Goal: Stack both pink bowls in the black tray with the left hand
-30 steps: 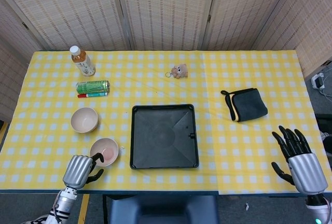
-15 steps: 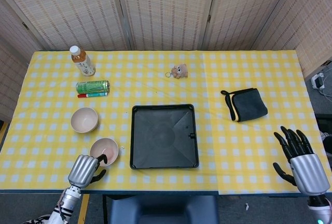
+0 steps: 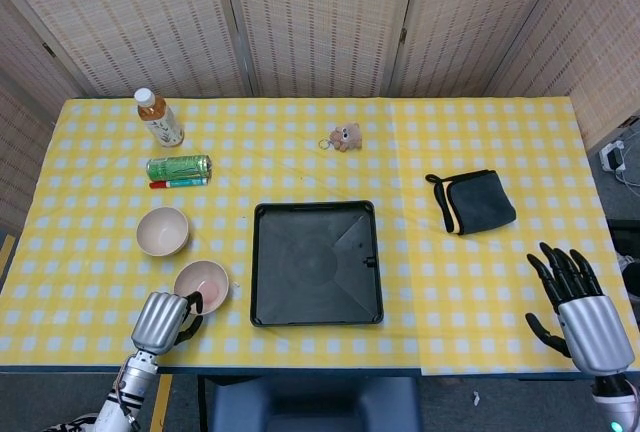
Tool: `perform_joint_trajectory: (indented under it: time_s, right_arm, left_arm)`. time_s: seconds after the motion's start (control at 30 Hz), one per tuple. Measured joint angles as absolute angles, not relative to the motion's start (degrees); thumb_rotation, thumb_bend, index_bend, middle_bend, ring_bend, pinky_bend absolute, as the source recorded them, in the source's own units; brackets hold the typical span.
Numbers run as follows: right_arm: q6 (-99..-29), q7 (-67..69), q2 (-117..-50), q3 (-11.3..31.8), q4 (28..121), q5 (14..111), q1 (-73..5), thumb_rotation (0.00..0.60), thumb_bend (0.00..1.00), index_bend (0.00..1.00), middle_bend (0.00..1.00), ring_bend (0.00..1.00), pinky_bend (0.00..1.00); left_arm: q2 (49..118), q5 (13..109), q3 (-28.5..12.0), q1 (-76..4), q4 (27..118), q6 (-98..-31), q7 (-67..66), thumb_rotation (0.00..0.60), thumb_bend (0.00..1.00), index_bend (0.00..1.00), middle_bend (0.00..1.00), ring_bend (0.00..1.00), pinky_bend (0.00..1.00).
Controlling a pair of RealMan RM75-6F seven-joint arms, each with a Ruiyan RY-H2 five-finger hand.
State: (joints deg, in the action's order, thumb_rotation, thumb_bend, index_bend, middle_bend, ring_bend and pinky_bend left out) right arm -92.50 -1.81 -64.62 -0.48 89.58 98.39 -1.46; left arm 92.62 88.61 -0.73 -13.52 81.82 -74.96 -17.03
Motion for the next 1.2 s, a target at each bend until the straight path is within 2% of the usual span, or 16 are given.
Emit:
perform_joint_trajectory:
  time_s: [0.27,0.57,0.9,1.2]
  right_arm:
    - [-92.28,-1.77,-64.63,-0.65,89.6,98.71,-1.62,0.6,0.32,0.0,0.0,0.0,0.0]
    - [-92.57,-0.6,-64.2,-0.92,89.53,99.26,-1.66,0.6,0.31,0.0,0.0,0.0,0.0]
    - [-91.86,0.35,-63.76,-0.93,89.6,98.31,-1.79,0.6,0.32,0.0,0.0,0.0,0.0]
    - [-92.84,2.48,-62.72,-0.17,89.5,96.04,-1.05,0.6,0.31,0.0,0.0,0.0,0.0]
  left_arm:
    - [92.32,90.8,-0.48,-13.85,83.44,-77.28,-16.69,0.6,0.42,0.62,1.0,1.0,1.0]
    - [92.96,92.3,-2.16,-15.98,88.68,-77.89,-21.48,0.6,0.43,0.62,1.0,1.0,1.0]
    - [98.39,89.77,-7.13,-21.95,88.18,-72.88,-23.82,0.6,0.45,0.62,1.0,1.0,1.0]
    - [104.14,85.18,-9.02,-27.26,85.06,-66.27,-26.28,0.6,0.46,0.62,1.0,1.0,1.0]
